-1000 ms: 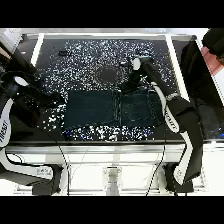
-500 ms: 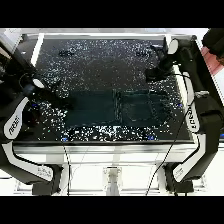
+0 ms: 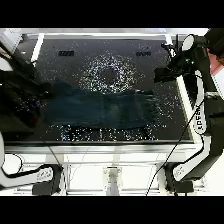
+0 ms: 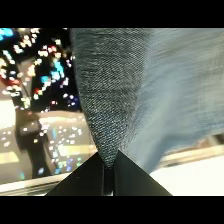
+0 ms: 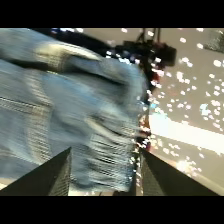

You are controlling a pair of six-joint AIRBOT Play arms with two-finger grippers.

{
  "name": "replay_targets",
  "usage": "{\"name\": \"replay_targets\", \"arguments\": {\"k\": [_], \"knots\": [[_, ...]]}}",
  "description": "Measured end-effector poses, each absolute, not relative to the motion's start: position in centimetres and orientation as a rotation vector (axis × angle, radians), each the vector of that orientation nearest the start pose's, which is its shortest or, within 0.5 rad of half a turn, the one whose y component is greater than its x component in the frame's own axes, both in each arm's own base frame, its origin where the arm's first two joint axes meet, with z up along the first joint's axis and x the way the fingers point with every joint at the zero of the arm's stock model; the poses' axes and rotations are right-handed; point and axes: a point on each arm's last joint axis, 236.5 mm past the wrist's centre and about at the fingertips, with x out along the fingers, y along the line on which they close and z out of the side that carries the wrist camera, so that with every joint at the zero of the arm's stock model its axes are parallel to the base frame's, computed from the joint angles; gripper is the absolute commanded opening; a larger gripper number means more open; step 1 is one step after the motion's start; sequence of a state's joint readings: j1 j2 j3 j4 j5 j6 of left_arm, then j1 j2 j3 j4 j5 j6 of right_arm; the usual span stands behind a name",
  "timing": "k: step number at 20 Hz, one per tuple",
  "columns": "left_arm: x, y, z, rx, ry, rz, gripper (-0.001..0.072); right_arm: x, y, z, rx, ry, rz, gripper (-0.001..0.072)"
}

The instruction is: Fold the clothes and pants, and hang the long-sleeved shirts on hangers.

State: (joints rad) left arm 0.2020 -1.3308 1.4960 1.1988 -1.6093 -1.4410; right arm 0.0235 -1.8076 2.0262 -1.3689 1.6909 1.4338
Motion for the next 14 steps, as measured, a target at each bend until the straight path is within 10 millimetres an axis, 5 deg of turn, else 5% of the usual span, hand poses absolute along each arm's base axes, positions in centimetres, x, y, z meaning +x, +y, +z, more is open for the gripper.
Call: {"name": "replay_targets", "arguments": {"k": [3,6,10,14], "knots": [[36.0,-3.2,15.9,-0.314,1.256,-0.252,0.0018,46.5,6.7,5.5,0.018,1.425,0.344,0.0458],[35.8,-7.8,18.7,-0.336,1.228,-0.320,0.0019,46.8,7.5,5.8,0.031,1.402,0.383,0.0458],[36.6,-19.8,18.4,-0.351,1.235,-0.569,0.0019,47.0,8.4,6.1,0.054,1.381,0.422,0.0458],[36.7,-34.4,14.1,-0.435,1.273,-0.810,0.0038,47.1,9.2,6.4,0.073,1.369,0.450,0.0458]]}}
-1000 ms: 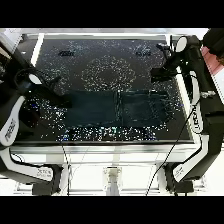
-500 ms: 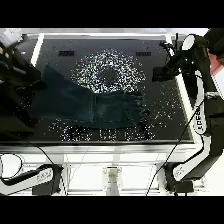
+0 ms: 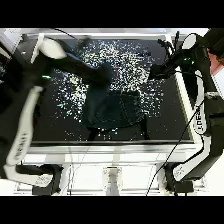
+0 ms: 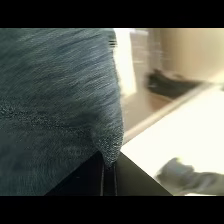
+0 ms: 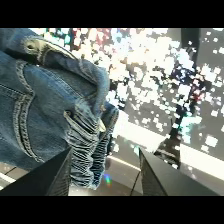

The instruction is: Fold the clothes and pants, and hang the long-sleeved shirts on hangers.

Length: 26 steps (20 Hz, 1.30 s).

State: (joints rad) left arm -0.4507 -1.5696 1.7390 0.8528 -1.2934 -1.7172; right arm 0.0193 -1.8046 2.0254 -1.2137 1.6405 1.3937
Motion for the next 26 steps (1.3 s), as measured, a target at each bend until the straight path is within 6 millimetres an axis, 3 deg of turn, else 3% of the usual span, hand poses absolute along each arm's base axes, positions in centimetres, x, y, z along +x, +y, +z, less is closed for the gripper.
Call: {"name": "replay_targets", "arguments": {"k": [3,5,7,10,12,14,15,18,20,24,26], "knots": [[35.8,-44.2,11.9,-0.605,1.261,-1.007,0.0260,47.1,9.3,6.5,0.078,1.367,0.458,0.0458],[35.1,-48.2,11.3,-0.716,1.247,-1.116,0.0295,47.1,9.3,6.5,0.077,1.366,0.462,0.0458],[35.0,-50.4,11.8,-0.810,1.196,-1.202,0.0300,47.1,9.1,6.5,0.082,1.363,0.466,0.0457],[36.4,-50.7,13.1,-0.884,1.118,-1.251,0.0300,46.9,7.9,6.3,0.135,1.374,0.480,0.0458],[37.9,-49.2,13.9,-0.895,1.077,-1.259,0.0299,46.1,6.8,5.7,0.206,1.403,0.493,0.0472],[39.1,-46.8,14.3,-0.853,1.060,-1.251,0.0250,44.4,6.1,4.4,0.289,1.458,0.524,0.0597],[39.7,-45.3,13.7,-0.800,1.076,-1.216,0.0238,43.2,5.9,3.3,0.320,1.496,0.540,0.0627],[40.9,-39.6,9.8,-0.552,1.175,-1.022,0.0239,39.1,6.3,-0.5,0.385,1.619,0.599,0.0627],[41.1,-34.5,6.5,-0.345,1.262,-0.851,0.0240,37.3,6.6,-3.3,0.414,1.665,0.605,0.0626],[41.1,-24.8,2.5,-0.017,1.393,-0.552,0.0239,36.3,8.2,-7.0,0.416,1.658,0.597,0.0627],[40.8,-21.3,1.3,0.068,1.441,-0.444,0.0239,36.5,9.3,-8.0,0.393,1.635,0.598,0.0627]]}}
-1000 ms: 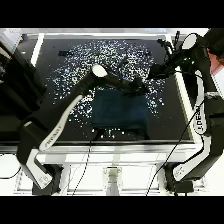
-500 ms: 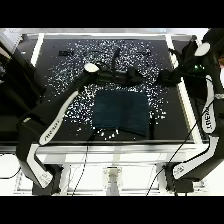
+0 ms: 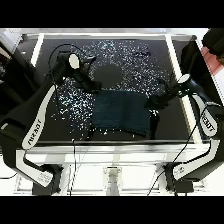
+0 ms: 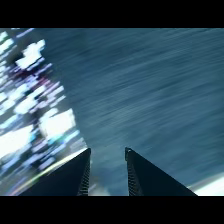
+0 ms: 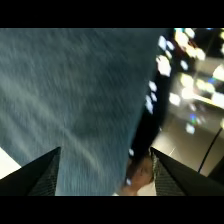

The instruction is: Fold the clothes and pants, and hang the long-sleeved shirts on hangers.

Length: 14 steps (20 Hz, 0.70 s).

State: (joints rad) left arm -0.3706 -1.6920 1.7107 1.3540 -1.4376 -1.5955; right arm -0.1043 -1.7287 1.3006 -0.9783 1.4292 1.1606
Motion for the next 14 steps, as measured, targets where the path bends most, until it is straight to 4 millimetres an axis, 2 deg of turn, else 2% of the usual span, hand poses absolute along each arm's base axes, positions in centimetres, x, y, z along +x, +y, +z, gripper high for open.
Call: {"name": "replay_targets", "arguments": {"k": [2,3,5,8,10,12,14], "knots": [[39.9,-17.9,-0.1,0.122,1.494,-0.352,0.0231,36.8,10.9,-8.6,0.355,1.613,0.614,0.0615],[39.2,-16.5,-0.8,0.137,1.519,-0.317,0.0227,36.9,11.6,-8.8,0.333,1.604,0.621,0.0527],[37.4,-14.3,-1.9,0.142,1.545,-0.271,0.0225,37.1,13.1,-9.2,0.293,1.585,0.635,0.0031],[34.8,-11.2,-3.0,0.124,1.534,-0.208,0.0225,37.7,14.2,-9.3,0.231,1.553,0.641,0.0018],[32.7,-9.1,-3.5,0.097,1.528,-0.167,0.0225,38.7,13.5,-9.0,0.204,1.533,0.609,0.0018],[30.8,-7.4,-3.9,0.072,1.529,-0.131,0.0225,40.4,11.4,-8.4,0.182,1.505,0.537,0.0018],[29.4,-6.1,-4.2,0.053,1.532,-0.106,0.0226,42.0,6.9,-8.0,0.134,1.488,0.421,0.0018]]}}
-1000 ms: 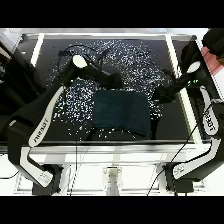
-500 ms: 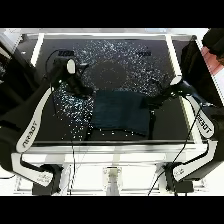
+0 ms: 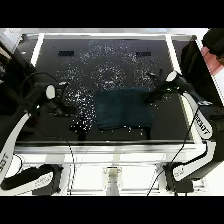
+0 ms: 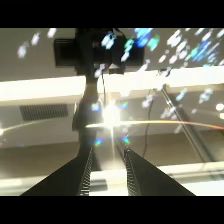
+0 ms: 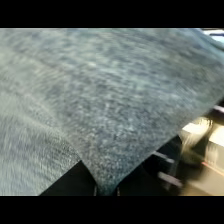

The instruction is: Fold the clothes and pants, and hang the long-sleeved shirts on hangers.

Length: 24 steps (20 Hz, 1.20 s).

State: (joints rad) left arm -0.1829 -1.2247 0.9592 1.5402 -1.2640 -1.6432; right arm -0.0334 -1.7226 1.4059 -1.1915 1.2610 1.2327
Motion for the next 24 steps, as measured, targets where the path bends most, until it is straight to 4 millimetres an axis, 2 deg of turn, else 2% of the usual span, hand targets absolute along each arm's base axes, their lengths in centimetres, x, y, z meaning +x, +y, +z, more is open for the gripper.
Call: {"name": "replay_targets", "arguments": {"k": [3,5,7,8,9,11,12,13,15,18,19,21,23,24], "knots": [[28.4,-5.3,-4.7,0.036,1.538,-0.085,0.0226,43.6,-1.5,-7.1,0.099,1.461,0.227,0.0018],[28.2,-5.1,-4.8,0.031,1.534,-0.081,0.0226,43.2,-8.9,-6.7,0.101,1.457,0.069,0.0018],[28.1,-5.0,-4.9,0.027,1.531,-0.078,0.0226,41.1,-15.6,-6.6,0.151,1.469,-0.070,0.0018],[28.1,-5.0,-4.9,0.026,1.531,-0.078,0.0226,39.4,-19.2,-6.5,0.192,1.479,-0.146,0.0018],[28.1,-4.9,-5.0,0.025,1.528,-0.077,0.0226,37.3,-22.6,-6.5,0.241,1.489,-0.220,0.0048],[28.4,-5.0,-4.9,0.023,1.516,-0.077,0.0226,32.3,-28.0,-6.4,0.354,1.517,-0.349,0.0456],[28.6,-5.0,-4.9,0.022,1.503,-0.078,0.0226,29.8,-29.9,-6.3,0.422,1.523,-0.401,0.0507],[28.8,-5.0,-4.9,0.021,1.494,-0.079,0.0226,27.6,-31.4,-6.0,0.500,1.509,-0.448,0.0507],[29.2,-5.1,-4.9,0.019,1.478,-0.080,0.0226,24.8,-33.1,-4.8,0.639,1.448,-0.503,0.0507],[29.4,-5.2,-4.9,0.017,1.468,-0.081,0.0226,23.1,-34.0,-2.1,0.722,1.340,-0.551,0.0502],[29.5,-5.2,-4.9,0.014,1.467,-0.082,0.0226,23.7,-33.3,-1.1,0.742,1.293,-0.535,0.0433],[29.5,-5.3,-4.9,0.009,1.463,-0.085,0.0226,25.7,-30.9,0.6,0.736,1.224,-0.477,0.0211],[29.4,-5.7,-5.0,-0.009,1.469,-0.092,0.0226,28.5,-26.5,1.6,0.694,1.187,-0.376,0.0022],[29.2,-5.9,-5.0,-0.019,1.474,-0.097,0.0226,29.6,-23.9,1.7,0.666,1.189,-0.321,0.0019]]}}
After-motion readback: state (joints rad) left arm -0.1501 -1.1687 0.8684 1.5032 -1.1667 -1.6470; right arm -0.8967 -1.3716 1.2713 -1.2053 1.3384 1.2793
